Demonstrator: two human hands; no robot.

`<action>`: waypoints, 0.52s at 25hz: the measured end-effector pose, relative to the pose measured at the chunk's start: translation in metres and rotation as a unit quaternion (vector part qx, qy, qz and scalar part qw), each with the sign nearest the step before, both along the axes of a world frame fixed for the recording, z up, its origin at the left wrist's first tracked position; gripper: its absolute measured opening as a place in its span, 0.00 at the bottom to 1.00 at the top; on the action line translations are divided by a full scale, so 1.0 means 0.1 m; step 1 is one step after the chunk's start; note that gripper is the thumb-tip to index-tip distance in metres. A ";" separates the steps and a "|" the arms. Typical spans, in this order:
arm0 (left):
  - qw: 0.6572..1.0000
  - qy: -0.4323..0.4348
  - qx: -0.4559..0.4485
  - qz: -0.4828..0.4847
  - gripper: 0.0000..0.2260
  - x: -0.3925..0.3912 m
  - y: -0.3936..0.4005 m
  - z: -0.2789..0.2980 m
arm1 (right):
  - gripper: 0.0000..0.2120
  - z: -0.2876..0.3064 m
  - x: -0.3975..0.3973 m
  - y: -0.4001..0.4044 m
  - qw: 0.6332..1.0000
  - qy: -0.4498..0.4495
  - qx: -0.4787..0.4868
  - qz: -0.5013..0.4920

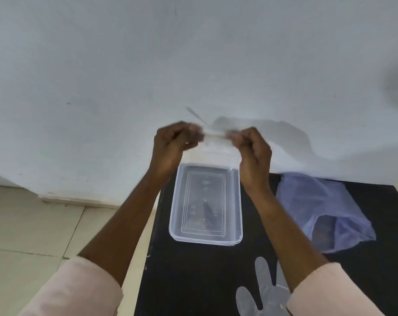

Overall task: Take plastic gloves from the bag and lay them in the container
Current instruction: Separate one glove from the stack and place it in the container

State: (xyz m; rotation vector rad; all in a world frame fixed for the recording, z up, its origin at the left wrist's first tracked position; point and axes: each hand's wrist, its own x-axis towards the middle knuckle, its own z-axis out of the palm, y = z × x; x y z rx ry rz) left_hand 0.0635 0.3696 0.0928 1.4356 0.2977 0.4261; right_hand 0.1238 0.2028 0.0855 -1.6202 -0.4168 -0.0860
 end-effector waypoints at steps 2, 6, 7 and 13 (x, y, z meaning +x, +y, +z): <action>0.999 0.040 -0.016 -0.017 0.08 -0.15 -0.03 -0.38 | 0.09 -0.33 -0.18 -0.09 0.999 0.034 -0.020 0.015; 0.991 0.115 0.068 -0.032 0.07 -0.35 -0.06 -0.89 | 0.11 -0.88 -0.37 -0.26 0.992 0.066 -0.100 0.026; 0.984 0.128 0.121 -0.036 0.07 -0.38 -0.07 -0.97 | 0.10 -0.95 -0.40 -0.29 0.990 0.064 -0.124 0.034; 0.889 0.154 0.406 -0.146 0.14 -0.47 -0.14 -1.14 | 0.08 -1.13 -0.41 -0.36 0.941 -0.001 -0.327 0.086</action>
